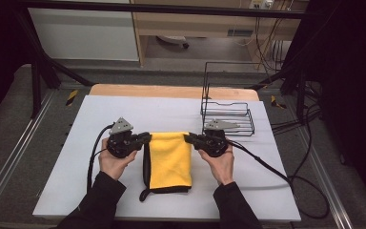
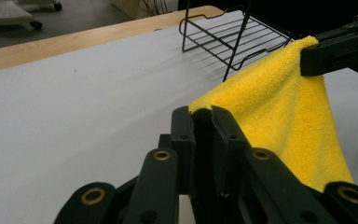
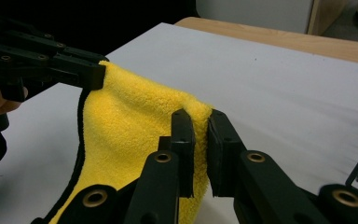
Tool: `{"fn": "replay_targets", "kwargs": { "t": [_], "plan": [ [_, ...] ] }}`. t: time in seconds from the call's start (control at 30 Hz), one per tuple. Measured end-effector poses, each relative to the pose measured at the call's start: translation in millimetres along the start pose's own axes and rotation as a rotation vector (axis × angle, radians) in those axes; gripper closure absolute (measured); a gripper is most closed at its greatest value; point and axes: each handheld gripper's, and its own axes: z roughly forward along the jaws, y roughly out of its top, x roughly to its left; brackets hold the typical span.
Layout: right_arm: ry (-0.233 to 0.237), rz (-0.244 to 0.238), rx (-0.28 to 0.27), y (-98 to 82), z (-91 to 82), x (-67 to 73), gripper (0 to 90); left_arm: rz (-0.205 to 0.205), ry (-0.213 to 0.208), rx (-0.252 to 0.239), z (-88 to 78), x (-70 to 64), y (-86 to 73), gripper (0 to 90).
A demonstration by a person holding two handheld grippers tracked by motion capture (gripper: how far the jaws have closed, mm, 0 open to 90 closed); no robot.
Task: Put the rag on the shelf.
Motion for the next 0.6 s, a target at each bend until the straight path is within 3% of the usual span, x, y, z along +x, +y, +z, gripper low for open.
{"fn": "replay_targets", "kwargs": {
  "t": [0.6],
  "plan": [
    [-0.012,-0.077,-0.150,25.0,-35.2,17.2,83.1,0.053,0.010,-0.167,-32.2,-25.0,25.5,80.1]
  ]
}}
